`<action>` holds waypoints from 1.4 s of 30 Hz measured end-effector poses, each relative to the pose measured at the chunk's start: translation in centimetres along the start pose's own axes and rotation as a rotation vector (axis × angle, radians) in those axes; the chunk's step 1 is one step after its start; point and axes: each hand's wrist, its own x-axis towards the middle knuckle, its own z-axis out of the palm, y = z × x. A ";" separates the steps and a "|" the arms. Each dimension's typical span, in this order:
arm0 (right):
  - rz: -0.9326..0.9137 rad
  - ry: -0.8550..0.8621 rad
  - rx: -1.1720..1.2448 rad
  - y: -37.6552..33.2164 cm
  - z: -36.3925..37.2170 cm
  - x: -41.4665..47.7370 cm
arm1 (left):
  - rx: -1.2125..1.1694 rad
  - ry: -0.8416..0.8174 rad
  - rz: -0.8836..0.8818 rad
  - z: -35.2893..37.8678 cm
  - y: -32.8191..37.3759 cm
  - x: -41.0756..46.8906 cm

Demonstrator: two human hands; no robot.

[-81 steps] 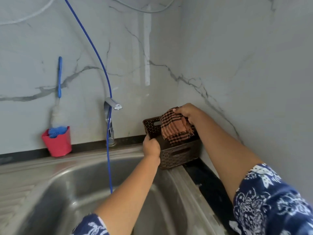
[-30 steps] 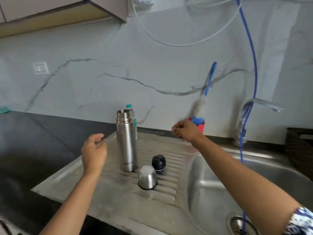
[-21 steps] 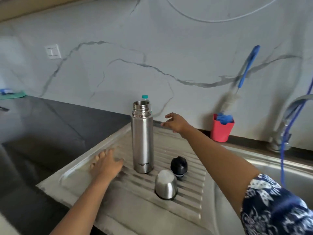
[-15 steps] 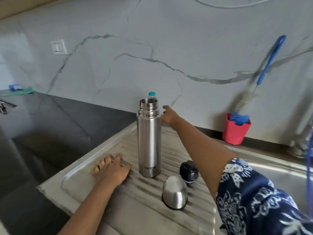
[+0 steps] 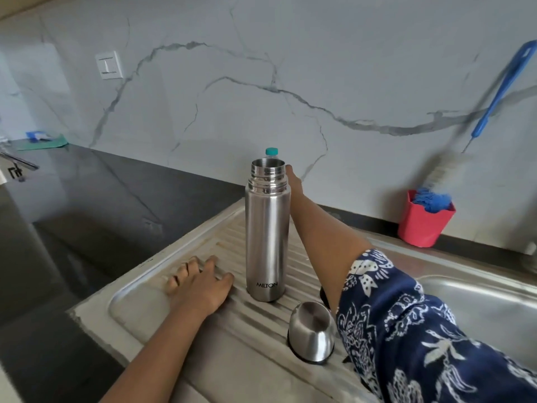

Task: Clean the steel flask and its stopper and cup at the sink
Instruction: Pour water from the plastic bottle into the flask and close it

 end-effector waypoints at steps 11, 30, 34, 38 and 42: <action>-0.070 0.162 -0.038 -5.2 -10.6 -6.9 | -0.108 0.038 -0.006 -0.6 0.0 -1.0; -0.054 0.282 -0.093 0.7 -31.9 -33.0 | -1.024 0.076 1.002 -3.0 18.0 -21.6; -0.031 0.284 -0.102 3.2 -33.9 -35.7 | -1.076 -0.464 1.000 1.6 23.8 -25.9; -0.003 0.291 -0.107 4.0 -34.9 -37.7 | -1.214 -0.746 0.948 3.2 26.9 -28.7; 0.018 0.279 -0.155 4.7 -35.6 -38.6 | -1.258 -0.807 0.906 4.2 28.3 -29.2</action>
